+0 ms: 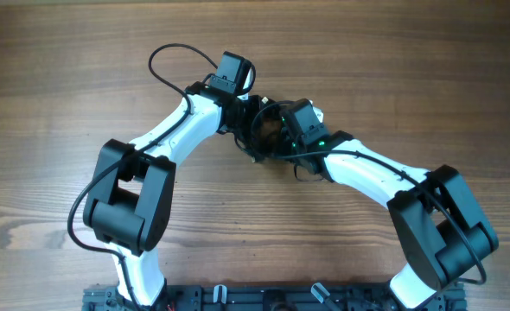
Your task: Untangle cables
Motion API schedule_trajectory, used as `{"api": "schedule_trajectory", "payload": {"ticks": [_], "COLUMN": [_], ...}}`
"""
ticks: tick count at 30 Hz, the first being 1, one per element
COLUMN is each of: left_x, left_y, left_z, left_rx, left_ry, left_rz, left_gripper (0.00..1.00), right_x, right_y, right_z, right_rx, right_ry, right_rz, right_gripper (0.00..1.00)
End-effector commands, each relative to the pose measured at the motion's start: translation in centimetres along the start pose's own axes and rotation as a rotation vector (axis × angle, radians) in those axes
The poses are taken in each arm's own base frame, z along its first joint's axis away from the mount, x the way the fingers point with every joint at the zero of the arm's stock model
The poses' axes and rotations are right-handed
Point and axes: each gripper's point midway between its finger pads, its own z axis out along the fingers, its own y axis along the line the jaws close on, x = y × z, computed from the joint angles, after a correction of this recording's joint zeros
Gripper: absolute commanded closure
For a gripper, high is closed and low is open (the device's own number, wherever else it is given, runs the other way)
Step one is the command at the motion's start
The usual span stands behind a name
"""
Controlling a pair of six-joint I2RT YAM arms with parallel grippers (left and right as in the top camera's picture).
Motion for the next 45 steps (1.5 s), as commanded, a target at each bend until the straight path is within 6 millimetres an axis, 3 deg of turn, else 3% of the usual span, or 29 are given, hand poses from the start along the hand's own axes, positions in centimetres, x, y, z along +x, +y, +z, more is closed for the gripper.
{"api": "schedule_trajectory", "payload": {"ticks": [1, 3, 7, 9, 18, 28, 34, 41, 45], "left_x": [-0.6, -0.7, -0.6, -0.4, -0.1, -0.3, -0.3, -1.1, -1.5], "left_y": [0.7, 1.2, 1.8, 2.0, 2.5, 2.8, 2.9, 4.9, 5.4], "left_z": [-0.4, -0.2, 0.6, 1.3, 2.3, 2.3, 2.3, 1.7, 1.1], "left_rx": [-0.047, -0.072, -0.091, -0.096, -0.107, -0.125, -0.129, -0.171, -0.07], "left_ry": [-0.036, -0.046, -0.041, -0.032, -0.019, -0.026, -0.028, -0.044, -0.014], "left_rz": [0.008, 0.007, 0.005, 0.002, 0.0, 0.0, 0.0, -0.034, -0.099], "left_gripper": [0.79, 0.8, 0.8, 0.79, 0.8, 0.81, 0.82, 0.83, 0.8], "right_x": [-0.5, -1.3, -1.9, -2.4, -3.2, -6.1, -6.5, -6.3, -5.3], "right_y": [-0.1, 0.5, 4.3, 5.3, 7.3, 8.3, 8.9, 8.6, 7.7], "right_z": [-0.7, -2.1, -5.5, -6.5, -9.3, -15.4, -16.5, -16.3, -15.5], "right_rx": [0.0, -0.028, -0.206, -0.251, -0.37, -0.573, -0.66, -0.644, -0.597], "right_ry": [-0.013, -0.039, -0.05, -0.069, -0.088, -0.115, -0.083, -0.075, -0.054], "right_rz": [-0.058, -0.063, -0.091, -0.088, -0.078, -0.013, 0.004, 0.005, -0.057], "right_gripper": [0.96, 0.96, 0.96, 0.96, 0.96, 0.96, 0.96, 0.96, 0.96]}}
